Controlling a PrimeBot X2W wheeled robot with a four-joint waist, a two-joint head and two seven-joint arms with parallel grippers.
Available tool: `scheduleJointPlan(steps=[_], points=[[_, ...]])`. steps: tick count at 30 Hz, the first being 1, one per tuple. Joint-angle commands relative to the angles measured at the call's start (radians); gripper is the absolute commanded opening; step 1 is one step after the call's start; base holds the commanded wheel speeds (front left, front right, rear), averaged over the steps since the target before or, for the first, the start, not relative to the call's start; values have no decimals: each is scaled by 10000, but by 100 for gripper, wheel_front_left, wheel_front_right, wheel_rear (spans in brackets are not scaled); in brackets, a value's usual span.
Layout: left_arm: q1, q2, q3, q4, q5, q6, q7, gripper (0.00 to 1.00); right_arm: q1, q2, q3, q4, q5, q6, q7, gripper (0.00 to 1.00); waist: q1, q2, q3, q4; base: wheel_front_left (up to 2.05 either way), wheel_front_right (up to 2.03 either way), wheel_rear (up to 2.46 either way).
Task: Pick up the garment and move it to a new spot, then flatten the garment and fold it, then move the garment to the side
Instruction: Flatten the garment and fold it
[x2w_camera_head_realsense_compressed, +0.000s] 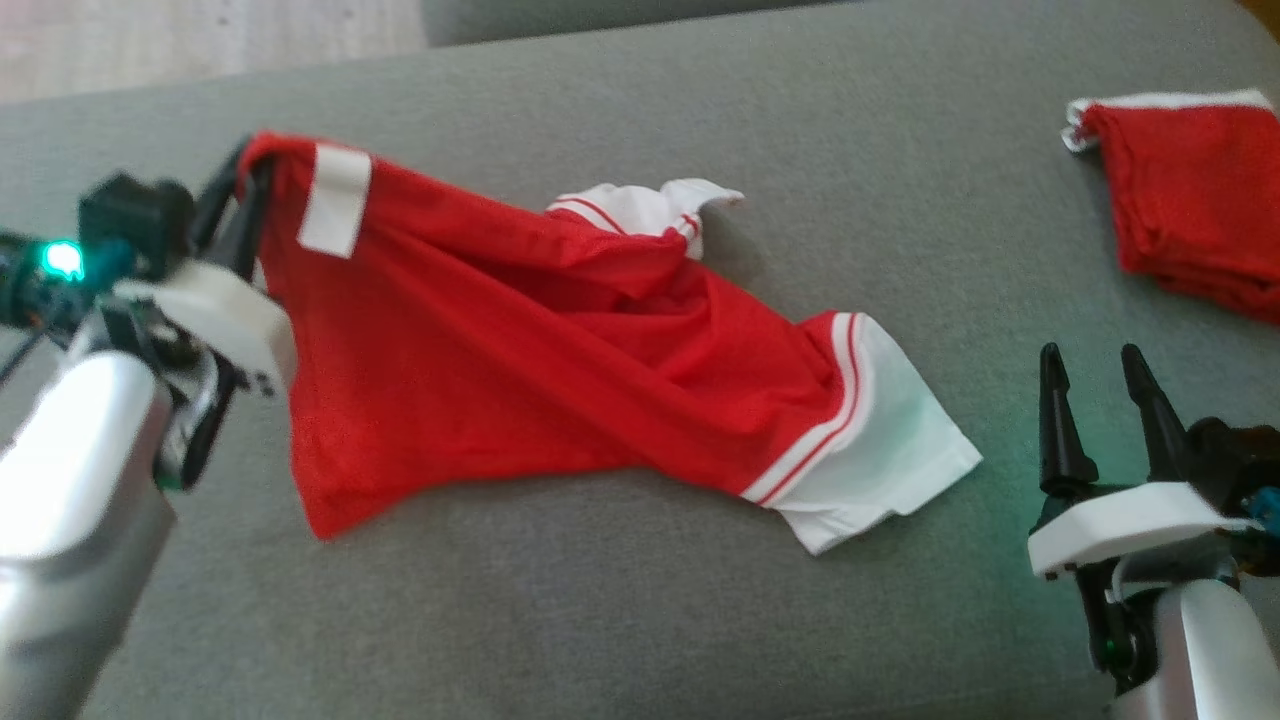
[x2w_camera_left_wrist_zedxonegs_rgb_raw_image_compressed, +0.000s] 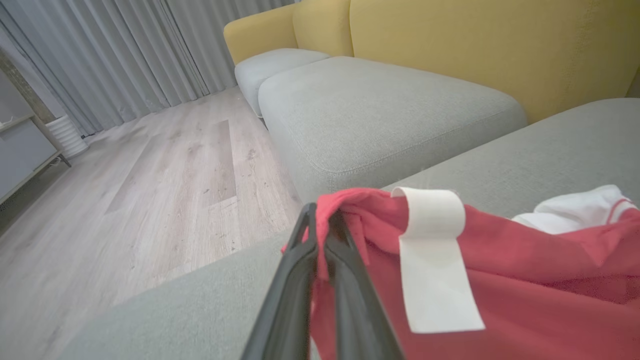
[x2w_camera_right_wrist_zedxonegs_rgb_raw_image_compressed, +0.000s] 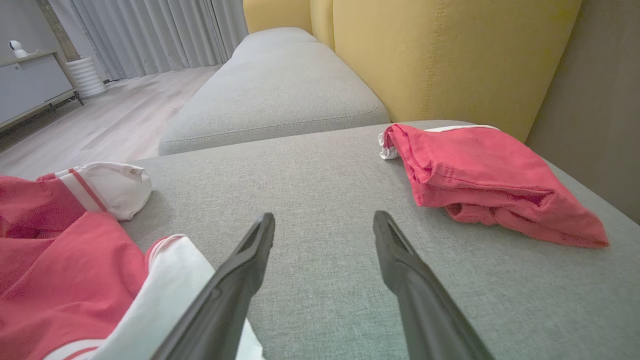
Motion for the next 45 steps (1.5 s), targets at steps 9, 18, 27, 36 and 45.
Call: scheduleJointPlan(steps=[9, 18, 27, 36, 45], points=[[-1271, 99, 525, 792, 28, -46, -285, 100, -558, -66, 197, -88, 72, -7, -254, 100, -1, 0, 328, -340, 0, 0, 0], [-497, -275, 597, 962, -399, 83, -785, 100, -481, -66, 74, -71, 10, -7, -272, 100, -1, 0, -89, 230, 0, 0, 0], [1371, -974, 513, 408, -1244, 648, -412, 100, -218, -66, 77, -108, 43, -7, -160, 100, -1, 0, -604, 837, 0, 0, 0], [2078, -1918, 317, 889, -1526, 1575, -56, 100, -288, -66, 164, -496, -49, -7, 52, 100, -1, 0, -210, 837, 0, 0, 0], [1500, -1948, 421, 1629, -1619, 1471, -107, 100, -362, -66, 141, -654, -127, -7, 134, 100, -1, 0, 177, 651, 0, 0, 0]])
